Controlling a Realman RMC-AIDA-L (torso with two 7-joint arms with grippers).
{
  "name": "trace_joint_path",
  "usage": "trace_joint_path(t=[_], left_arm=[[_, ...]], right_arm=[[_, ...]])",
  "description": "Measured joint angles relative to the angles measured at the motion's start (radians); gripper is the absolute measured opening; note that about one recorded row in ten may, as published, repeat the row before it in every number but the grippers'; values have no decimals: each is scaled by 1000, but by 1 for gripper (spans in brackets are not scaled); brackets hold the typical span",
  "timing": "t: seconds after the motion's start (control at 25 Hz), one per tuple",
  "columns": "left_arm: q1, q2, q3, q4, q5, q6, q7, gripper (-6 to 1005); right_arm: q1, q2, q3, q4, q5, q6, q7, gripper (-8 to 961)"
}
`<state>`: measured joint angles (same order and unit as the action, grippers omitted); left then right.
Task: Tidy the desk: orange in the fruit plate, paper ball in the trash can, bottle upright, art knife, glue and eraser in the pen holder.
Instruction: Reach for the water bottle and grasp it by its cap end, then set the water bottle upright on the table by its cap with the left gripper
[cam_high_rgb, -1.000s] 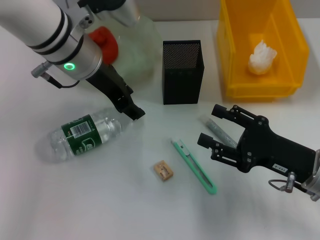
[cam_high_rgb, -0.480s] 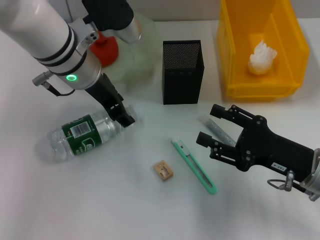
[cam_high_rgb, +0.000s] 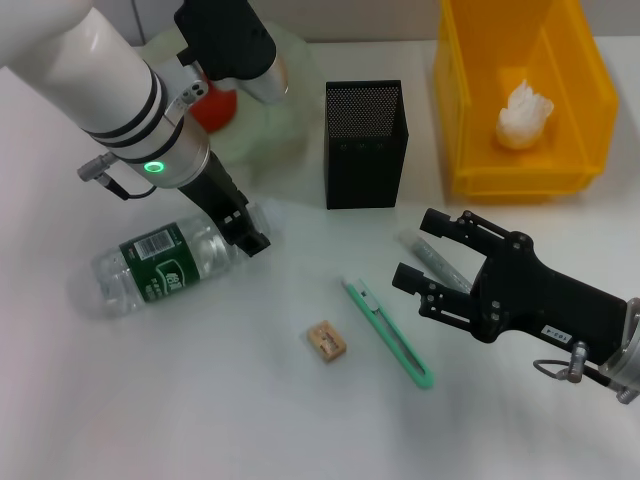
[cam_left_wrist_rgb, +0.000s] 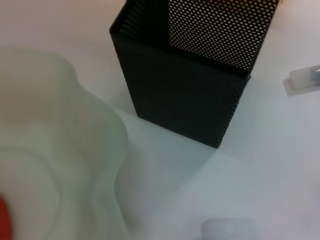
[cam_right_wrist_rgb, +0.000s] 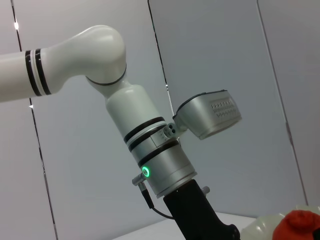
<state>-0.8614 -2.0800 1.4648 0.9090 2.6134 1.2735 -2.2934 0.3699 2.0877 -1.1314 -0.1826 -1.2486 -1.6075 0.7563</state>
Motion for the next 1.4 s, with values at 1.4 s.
trace_joint_path(t=[1.4], left_arm=[[403, 14, -287, 576, -269, 117, 33, 436]], right_arm=[[29, 0, 2, 2, 11, 43, 14, 760]])
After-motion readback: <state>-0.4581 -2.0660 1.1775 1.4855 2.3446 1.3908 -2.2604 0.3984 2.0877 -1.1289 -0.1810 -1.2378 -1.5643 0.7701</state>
